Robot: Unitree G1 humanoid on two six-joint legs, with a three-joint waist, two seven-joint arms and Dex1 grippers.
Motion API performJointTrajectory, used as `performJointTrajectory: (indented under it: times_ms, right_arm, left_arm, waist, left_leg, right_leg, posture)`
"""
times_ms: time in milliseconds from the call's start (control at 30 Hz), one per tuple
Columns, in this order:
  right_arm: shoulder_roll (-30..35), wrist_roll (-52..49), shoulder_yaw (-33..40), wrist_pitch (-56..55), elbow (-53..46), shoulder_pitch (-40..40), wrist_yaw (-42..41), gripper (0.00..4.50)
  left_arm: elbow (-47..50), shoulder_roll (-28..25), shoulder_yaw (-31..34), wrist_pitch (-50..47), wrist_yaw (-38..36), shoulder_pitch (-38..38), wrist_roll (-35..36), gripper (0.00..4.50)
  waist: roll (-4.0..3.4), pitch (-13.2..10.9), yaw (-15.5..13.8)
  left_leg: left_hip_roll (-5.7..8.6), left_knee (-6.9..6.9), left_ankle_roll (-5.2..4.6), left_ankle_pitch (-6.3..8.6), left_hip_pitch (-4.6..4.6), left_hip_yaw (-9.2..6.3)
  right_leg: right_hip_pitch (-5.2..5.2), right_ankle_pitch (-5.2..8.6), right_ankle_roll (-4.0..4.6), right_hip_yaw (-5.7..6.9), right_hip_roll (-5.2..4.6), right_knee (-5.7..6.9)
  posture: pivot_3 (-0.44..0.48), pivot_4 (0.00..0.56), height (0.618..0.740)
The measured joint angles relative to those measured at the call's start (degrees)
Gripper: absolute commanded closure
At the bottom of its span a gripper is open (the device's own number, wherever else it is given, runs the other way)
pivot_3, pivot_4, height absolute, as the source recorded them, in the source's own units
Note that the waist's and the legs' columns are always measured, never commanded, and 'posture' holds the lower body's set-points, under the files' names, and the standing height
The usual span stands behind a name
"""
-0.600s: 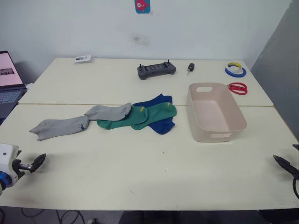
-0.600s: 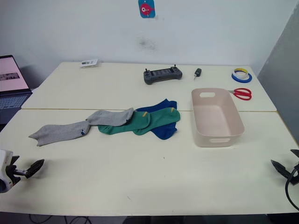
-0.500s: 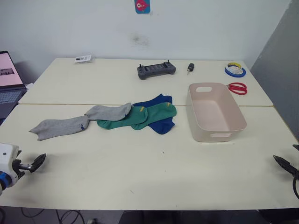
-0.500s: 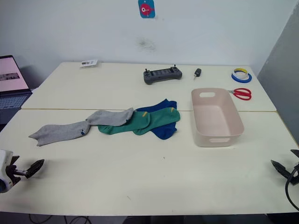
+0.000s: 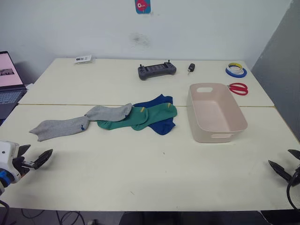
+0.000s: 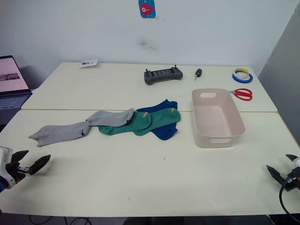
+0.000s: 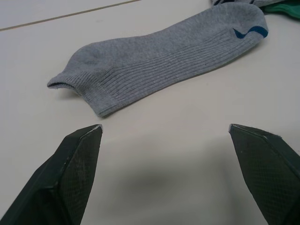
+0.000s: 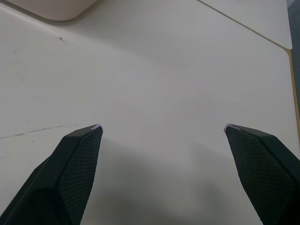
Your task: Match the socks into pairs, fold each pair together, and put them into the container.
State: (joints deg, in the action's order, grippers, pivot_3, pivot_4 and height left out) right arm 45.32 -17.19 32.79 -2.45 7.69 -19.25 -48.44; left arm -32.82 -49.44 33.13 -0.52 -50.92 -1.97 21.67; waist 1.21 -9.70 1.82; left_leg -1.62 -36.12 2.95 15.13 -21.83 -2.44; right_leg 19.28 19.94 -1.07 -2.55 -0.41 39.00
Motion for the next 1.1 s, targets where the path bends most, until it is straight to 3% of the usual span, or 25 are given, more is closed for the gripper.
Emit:
performJointTrajectory:
  times_ms: [367,567,800,1100]
  right_arm:
    - [-1.28,-0.32,-0.24,-0.85,-3.63,-4.03,-0.75,0.03]
    - [1.03,-0.09,-4.77,1.94,-15.68,-10.7,-6.74,0.03]
    - [3.64,-5.97,-16.81,14.33,-36.34,-4.85,-8.44,0.03]
    - [-0.61,-11.25,-29.74,23.64,-44.67,14.18,-5.12,0.03]
  left_arm:
    - [0.11,0.0,-0.14,-0.18,-1.46,0.35,0.0,0.0]
    - [0.36,0.23,-0.2,-1.25,-1.51,0.44,0.13,0.0]
    - [4.35,1.51,-0.62,-3.05,-1.18,-1.26,0.98,0.0]
    - [11.13,2.45,0.76,-5.88,-0.69,-5.98,2.63,0.0]
  waist:
    - [0.0,0.0,-0.01]
    - [0.0,0.02,0.15]
    - [0.11,0.09,-0.03]
    - [0.36,0.11,-0.09]
  left_leg:
    - [0.0,-0.01,0.0,0.0,0.01,-0.02]
    - [-0.03,-0.01,0.0,0.0,0.02,-0.03]
    - [-0.04,-0.04,0.03,-0.02,-0.04,-0.19]
    - [-0.04,-0.08,0.05,-0.04,-0.03,-0.3]
  right_leg:
    - [-0.01,0.0,0.0,0.01,0.0,0.02]
    - [-0.01,0.0,0.0,0.0,0.02,0.03]
    - [-0.01,-0.01,0.01,0.12,0.03,0.03]
    - [-0.01,-0.02,0.01,0.21,0.0,0.05]
  posture:
    - [0.0,0.15,0.74]
    - [0.0,0.15,0.74]
    - [0.0,0.15,0.74]
    - [0.0,0.15,0.74]
